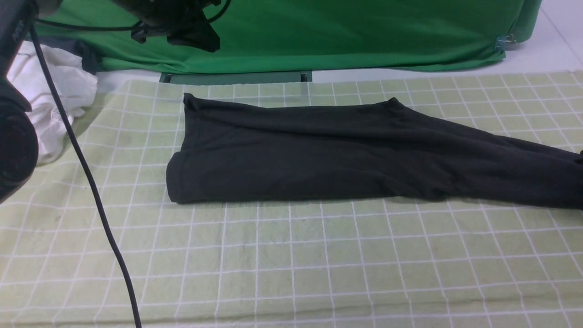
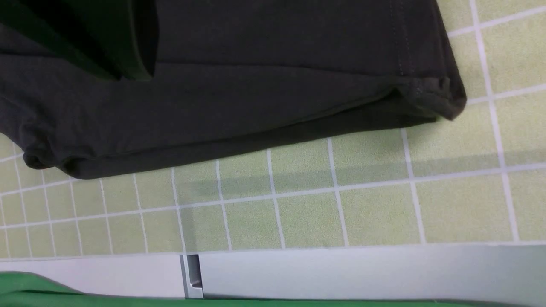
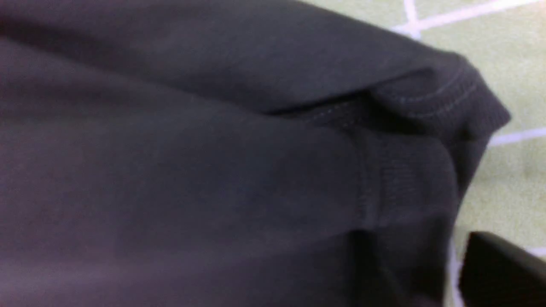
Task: Fold a long-sleeved shirt over a green coffee tablecloth.
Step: 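Pull the folded dark garment lengthwise by its ends to straighten it flat on the table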
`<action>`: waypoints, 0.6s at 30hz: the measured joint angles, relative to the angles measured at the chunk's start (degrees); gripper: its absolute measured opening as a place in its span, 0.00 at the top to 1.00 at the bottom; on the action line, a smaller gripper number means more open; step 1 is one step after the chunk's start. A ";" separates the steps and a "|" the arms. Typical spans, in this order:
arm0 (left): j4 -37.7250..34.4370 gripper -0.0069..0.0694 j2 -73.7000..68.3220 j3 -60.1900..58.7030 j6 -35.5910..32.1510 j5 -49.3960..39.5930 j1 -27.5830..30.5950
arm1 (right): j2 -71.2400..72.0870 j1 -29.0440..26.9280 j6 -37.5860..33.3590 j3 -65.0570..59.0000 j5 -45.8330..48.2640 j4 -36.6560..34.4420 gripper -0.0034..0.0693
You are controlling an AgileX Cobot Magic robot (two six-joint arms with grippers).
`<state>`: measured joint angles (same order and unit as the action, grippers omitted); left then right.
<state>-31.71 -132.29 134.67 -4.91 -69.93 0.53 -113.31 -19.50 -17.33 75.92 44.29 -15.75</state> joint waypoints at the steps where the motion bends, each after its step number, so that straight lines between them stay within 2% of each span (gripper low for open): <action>1: 0.00 0.89 0.00 0.00 0.00 0.00 0.00 | 0.15 0.00 -0.88 0.12 0.15 -0.13 0.75; 2: 0.00 0.89 0.00 0.00 0.00 0.00 0.00 | 0.15 0.00 -1.03 0.20 0.31 -0.13 0.77; 3: 0.00 0.89 0.00 0.00 0.00 0.00 0.00 | 0.44 0.00 -1.75 0.93 0.94 -0.13 0.88; 5: 0.06 0.89 0.00 0.00 -0.03 0.00 0.00 | 1.11 -0.07 -2.42 2.38 1.67 0.09 0.94; 18: 0.06 0.89 0.00 0.00 -0.07 0.00 0.00 | 3.46 -0.13 -2.71 14.61 6.25 0.28 0.95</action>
<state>-31.66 -132.29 134.67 -4.98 -69.93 0.53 -109.86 -19.63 -20.05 90.54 50.54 -15.47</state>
